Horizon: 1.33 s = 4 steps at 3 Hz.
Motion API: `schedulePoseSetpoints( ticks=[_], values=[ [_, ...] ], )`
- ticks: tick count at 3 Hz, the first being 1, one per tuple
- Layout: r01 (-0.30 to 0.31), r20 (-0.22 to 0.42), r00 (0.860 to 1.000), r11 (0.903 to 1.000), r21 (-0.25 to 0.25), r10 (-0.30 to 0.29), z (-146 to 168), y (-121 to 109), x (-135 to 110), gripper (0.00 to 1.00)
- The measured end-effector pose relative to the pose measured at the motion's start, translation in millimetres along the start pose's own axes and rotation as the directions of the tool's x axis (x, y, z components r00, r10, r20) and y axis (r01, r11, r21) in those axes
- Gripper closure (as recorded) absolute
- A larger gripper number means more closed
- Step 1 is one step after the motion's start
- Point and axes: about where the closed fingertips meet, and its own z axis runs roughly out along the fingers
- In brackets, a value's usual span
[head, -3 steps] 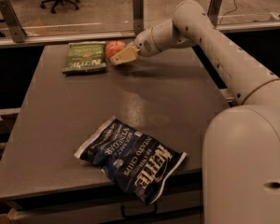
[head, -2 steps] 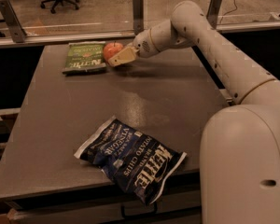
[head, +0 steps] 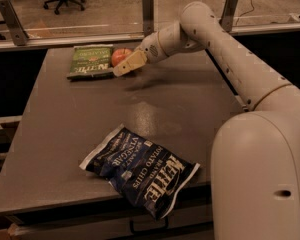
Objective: Move apple near green jalapeno chip bag
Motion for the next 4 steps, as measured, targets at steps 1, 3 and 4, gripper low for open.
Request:
schedulePoseSetpoints(
  ticks=[1,3,4],
  values=[
    [-0.004,-0.005,1.000,1.0000,0.003,0.004,-0.7,0.1,2.4,0.00],
    [0.057,0.067,0.995,0.9743,0.218,-0.074,-118.8,-7.5,11.6,0.00],
    [0.145,0.135,0.968,0.9085,0.392,-0.213,-219.9,7.8,0.1,0.00]
  ],
)
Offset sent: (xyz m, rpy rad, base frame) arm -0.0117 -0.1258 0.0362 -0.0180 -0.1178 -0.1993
